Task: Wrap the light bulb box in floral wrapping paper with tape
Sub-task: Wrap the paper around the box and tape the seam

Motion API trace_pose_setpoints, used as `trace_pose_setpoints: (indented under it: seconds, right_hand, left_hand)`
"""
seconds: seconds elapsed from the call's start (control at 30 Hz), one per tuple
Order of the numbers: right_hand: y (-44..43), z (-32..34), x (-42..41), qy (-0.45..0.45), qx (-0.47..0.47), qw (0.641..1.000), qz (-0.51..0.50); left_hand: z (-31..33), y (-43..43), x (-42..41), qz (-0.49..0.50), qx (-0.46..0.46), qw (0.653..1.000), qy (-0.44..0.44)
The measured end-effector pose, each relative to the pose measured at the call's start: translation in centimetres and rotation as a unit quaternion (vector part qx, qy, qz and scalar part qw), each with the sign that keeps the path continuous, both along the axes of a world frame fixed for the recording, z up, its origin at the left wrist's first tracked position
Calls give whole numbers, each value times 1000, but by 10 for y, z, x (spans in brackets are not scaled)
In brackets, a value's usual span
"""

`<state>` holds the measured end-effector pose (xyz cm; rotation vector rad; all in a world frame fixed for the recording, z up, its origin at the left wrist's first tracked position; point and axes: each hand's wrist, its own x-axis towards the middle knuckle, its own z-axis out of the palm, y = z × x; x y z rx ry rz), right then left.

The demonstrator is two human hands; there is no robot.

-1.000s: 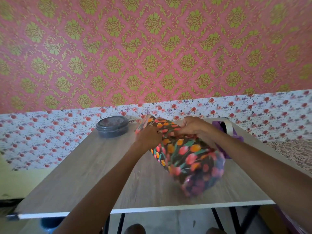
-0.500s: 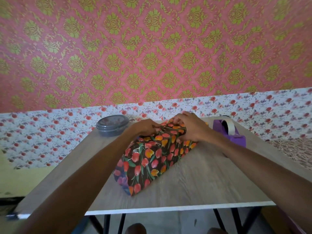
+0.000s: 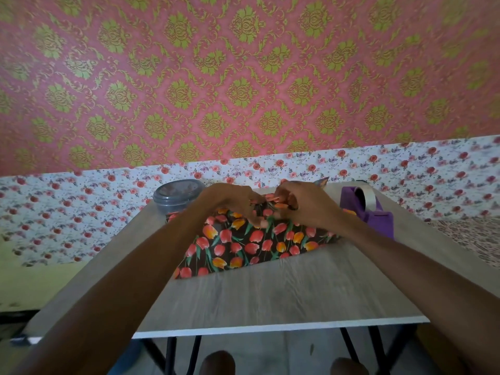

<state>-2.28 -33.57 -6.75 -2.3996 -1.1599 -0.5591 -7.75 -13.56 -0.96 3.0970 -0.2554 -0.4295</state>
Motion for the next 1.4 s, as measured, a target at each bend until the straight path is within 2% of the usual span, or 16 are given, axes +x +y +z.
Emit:
trace_pose_setpoints:
  seconds: [0.1, 0.23, 0.33, 0.5, 0.67, 0.77, 0.93, 1.13, 1.27, 1.33, 1.4]
  right_hand:
    - [-11, 8, 12, -30, 12, 999, -29]
    - [-11, 18, 19, -124, -154, 972, -130]
    - [-7, 19, 17, -162, -219, 950, -153]
    - [-13, 17, 21, -188, -248, 930, -196]
    - [-24, 24, 22, -222, -235, 926, -194]
    - [-28, 23, 23, -210, -245, 929, -184]
    - [-25, 24, 14, -199, -358, 899, -152]
    - [-23, 41, 17, -201, -365, 895, -156]
    - [-22, 42, 12, -160, -419, 876, -175]
    - [-21, 42, 12, -131, -405, 884, -193]
    - [-16, 41, 10, -107, -331, 916, -198]
  left_hand:
    - [-10, 1, -8, 5, -12, 999, -42]
    - [-16, -9, -8, 18, -33, 997, -73]
    - [-16, -16, -8, 12, -22, 996, -84]
    - [-22, -13, -5, 1, -11, 996, -94]
    - [-23, -19, -3, -9, 2, 992, -124]
    - [-25, -20, 0, 7, -6, 990, -140]
    - [-32, -19, -2, 11, -41, 984, -172]
    - [-41, -15, -8, 1, -62, 973, -221]
    - [-45, -16, -10, -12, -64, 971, -232]
    - [-46, -15, -9, -10, -54, 971, -234]
    - [-47, -15, -8, -2, -28, 972, -233]
